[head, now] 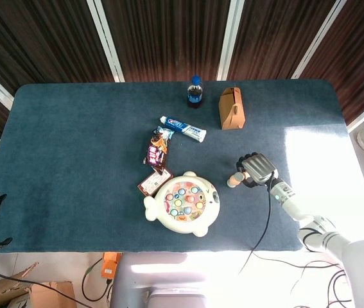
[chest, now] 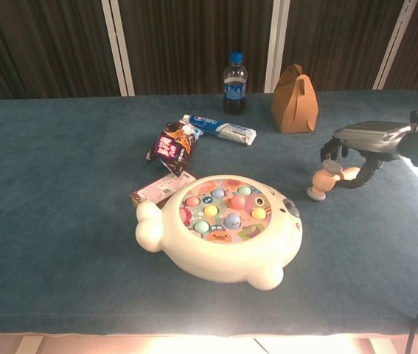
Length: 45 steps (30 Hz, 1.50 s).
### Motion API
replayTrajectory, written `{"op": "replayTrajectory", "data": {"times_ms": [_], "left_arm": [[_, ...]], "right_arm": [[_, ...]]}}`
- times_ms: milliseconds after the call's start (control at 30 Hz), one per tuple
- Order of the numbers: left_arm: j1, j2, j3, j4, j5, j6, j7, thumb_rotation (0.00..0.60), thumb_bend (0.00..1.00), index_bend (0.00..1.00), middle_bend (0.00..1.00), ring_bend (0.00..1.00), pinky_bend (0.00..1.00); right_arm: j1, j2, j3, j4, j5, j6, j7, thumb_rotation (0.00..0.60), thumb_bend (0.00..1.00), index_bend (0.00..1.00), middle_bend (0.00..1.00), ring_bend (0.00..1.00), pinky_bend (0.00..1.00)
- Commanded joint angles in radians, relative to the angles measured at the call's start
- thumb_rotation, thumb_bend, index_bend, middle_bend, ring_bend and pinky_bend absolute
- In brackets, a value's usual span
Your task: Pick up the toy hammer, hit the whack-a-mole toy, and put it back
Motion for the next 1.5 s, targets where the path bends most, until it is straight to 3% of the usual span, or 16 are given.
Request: {"op": "replayTrajectory", "data": {"times_ms": [33, 233, 500, 967, 1500], "left_arm": [[0.001, 0.001, 0.001, 0.000, 0.002, 0.001, -0.002, 0.600, 0.09, 0.01, 0.00, 0.00, 0.08], [0.000, 0.001, 0.000, 0.005, 0.000, -0.007, -0.007, 0.600, 0.09, 0.01, 0.00, 0.00, 0.08], [0.004, 0.005, 0.001, 0.009, 0.009, -0.001, -0.018, 0.600, 0.09, 0.01, 0.00, 0.00, 0.08], [0.006, 0.006, 0.005, 0.021, 0.019, -0.003, -0.032, 0.600, 0.09, 0.01, 0.00, 0.00, 0.08], [0.010, 0.013, 0.007, 0.018, 0.024, 0.000, -0.037, 0.600, 0.09, 0.01, 0.00, 0.00, 0.08]], "right_arm": [[0.000, -0.002, 0.001, 0.004, 0.000, 0.003, 0.003, 0.600, 0.31, 0.54, 0.36, 0.26, 0.31], [0.000, -0.008, -0.001, 0.013, 0.002, -0.006, -0.003, 0.600, 0.33, 0.56, 0.36, 0.27, 0.31], [-0.001, -0.019, -0.001, 0.023, 0.001, -0.001, -0.004, 0.600, 0.43, 0.65, 0.42, 0.33, 0.32], [-0.014, -0.058, -0.009, 0.077, -0.012, 0.030, -0.016, 0.600, 0.46, 0.82, 0.57, 0.49, 0.55], [-0.034, -0.130, -0.027, 0.191, -0.044, 0.097, 0.030, 0.600, 0.48, 0.94, 0.67, 0.59, 0.64]]}}
